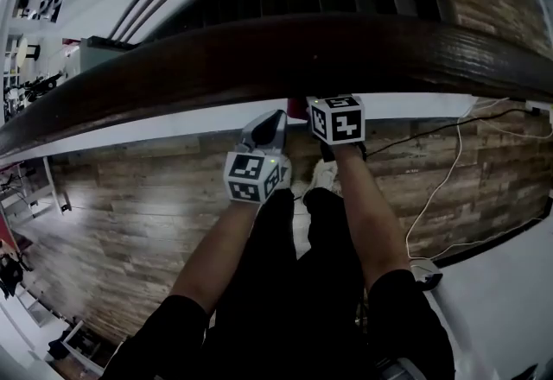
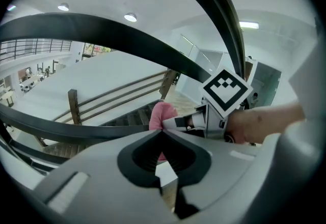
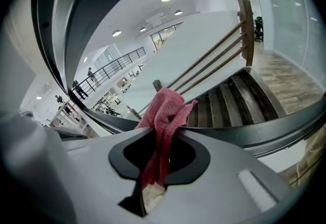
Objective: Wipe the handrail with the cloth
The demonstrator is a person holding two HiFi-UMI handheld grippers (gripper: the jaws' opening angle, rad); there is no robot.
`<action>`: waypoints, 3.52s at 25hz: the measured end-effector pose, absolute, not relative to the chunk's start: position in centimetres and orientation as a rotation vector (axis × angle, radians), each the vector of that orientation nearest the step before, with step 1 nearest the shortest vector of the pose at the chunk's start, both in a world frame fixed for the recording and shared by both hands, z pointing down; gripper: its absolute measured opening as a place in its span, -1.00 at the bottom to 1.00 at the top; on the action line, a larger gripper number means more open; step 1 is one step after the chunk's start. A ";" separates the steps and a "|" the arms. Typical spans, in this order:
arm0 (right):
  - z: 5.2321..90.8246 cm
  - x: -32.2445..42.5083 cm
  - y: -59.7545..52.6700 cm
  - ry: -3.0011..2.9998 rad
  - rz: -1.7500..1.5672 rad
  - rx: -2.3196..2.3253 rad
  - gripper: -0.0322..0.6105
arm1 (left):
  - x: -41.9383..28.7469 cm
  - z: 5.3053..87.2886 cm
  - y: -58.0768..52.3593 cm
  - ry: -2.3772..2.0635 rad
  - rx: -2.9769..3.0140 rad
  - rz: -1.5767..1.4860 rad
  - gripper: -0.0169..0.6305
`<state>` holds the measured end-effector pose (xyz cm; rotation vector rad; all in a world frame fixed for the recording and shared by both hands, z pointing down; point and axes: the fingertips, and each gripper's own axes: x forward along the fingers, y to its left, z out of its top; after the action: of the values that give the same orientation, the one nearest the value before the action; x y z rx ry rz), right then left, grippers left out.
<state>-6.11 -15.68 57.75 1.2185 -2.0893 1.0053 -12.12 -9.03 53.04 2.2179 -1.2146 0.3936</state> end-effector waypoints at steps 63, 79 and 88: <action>55.9 33.0 -16.8 -2.051 1.207 1.571 -0.74 | 24.7 53.1 -11.5 -0.990 2.372 0.479 -0.95; 55.6 41.1 -18.1 -1.952 1.195 1.760 -0.74 | 30.8 52.6 -12.1 -0.891 2.432 0.505 -0.95; 55.4 44.7 -18.7 -1.915 1.187 1.826 -0.74 | 33.8 51.9 -12.9 -0.847 2.485 0.520 -0.95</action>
<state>44.72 -18.73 55.43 1.8263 -1.9153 1.1865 33.83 -12.93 51.92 2.4849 -0.8470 0.5201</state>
